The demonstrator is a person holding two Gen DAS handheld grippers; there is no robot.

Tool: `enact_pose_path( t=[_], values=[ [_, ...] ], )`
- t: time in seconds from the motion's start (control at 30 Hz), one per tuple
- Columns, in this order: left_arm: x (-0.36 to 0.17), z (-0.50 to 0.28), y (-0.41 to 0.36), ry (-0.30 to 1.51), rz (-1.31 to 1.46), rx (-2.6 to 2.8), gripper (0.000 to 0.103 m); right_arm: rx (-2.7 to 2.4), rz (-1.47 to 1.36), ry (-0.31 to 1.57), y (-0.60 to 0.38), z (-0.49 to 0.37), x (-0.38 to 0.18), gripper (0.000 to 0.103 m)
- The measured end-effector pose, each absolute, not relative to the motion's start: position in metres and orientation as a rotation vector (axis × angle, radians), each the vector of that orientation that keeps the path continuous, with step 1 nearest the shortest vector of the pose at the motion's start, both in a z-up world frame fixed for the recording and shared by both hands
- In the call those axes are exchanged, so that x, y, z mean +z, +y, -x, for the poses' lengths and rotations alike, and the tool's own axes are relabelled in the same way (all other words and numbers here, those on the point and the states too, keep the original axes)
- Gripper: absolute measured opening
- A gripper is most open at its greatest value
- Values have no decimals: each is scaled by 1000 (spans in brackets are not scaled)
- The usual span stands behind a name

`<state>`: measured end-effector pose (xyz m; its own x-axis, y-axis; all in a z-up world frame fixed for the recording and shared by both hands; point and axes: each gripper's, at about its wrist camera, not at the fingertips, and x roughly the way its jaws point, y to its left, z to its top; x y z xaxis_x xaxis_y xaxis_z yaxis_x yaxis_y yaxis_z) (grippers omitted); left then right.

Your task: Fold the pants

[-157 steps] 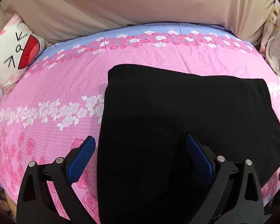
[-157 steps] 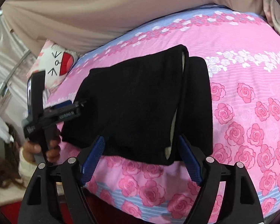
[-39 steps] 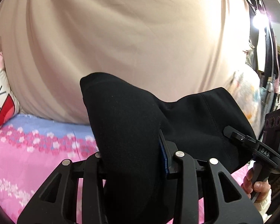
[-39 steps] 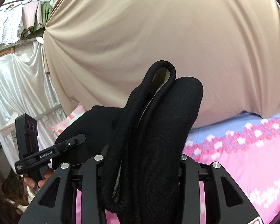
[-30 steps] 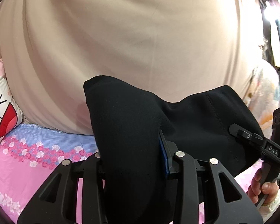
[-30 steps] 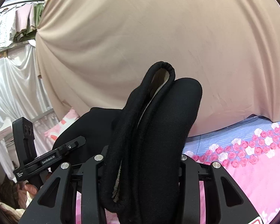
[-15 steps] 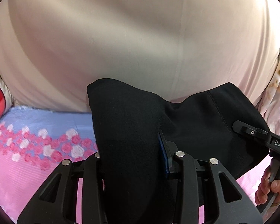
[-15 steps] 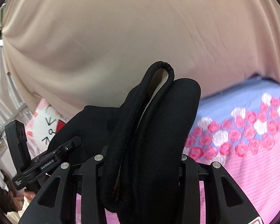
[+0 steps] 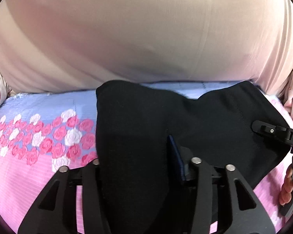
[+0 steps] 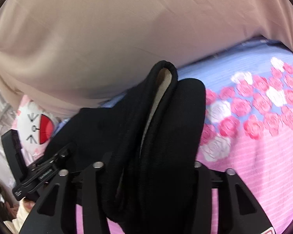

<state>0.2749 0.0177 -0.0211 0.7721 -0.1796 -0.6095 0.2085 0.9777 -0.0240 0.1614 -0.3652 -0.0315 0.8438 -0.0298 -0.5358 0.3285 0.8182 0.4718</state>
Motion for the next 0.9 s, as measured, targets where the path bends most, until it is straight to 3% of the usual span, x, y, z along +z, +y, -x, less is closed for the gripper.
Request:
enact_pose_path(
  t=[0.07, 0.13, 0.2, 0.27, 0.3, 0.33, 0.37, 0.5, 0.67, 0.7, 0.73, 0.9],
  values=[
    [-21, -274, 24, 686, 0, -196, 56, -220, -656, 591, -373, -164, -40, 66],
    [-14, -272, 37, 684, 47, -155, 66, -239, -738, 593, -386, -152, -42, 72],
    [1, -258, 51, 637, 44, -81, 74, -325, -763, 540, -394, -126, -33, 71],
    [28, -237, 64, 554, 12, -30, 76, -446, -646, 472, -388, -105, -5, 41],
    [41, -229, 65, 519, -9, -10, 85, -479, -525, 456, -377, -101, 16, 18],
    [57, -223, 63, 480, -38, 20, 92, -472, -456, 459, -367, -105, 32, 15],
    [70, -222, 58, 454, -62, 46, 98, -445, -426, 459, -359, -111, 42, 15],
    [81, -250, 23, 500, -106, 22, 98, -302, -355, 529, -324, -173, 55, 14],
    [17, -311, -17, 705, -170, 10, 98, -278, -409, 650, -331, -239, 13, 13],
    [9, -315, -19, 717, -179, 25, 98, -315, -416, 672, -341, -246, 0, 2],
    [-4, -320, -21, 736, -189, 38, 98, -321, -430, 682, -344, -249, -5, 0],
    [-27, -325, -18, 751, -175, 20, 98, -300, -478, 666, -353, -241, -13, 0]
  ],
)
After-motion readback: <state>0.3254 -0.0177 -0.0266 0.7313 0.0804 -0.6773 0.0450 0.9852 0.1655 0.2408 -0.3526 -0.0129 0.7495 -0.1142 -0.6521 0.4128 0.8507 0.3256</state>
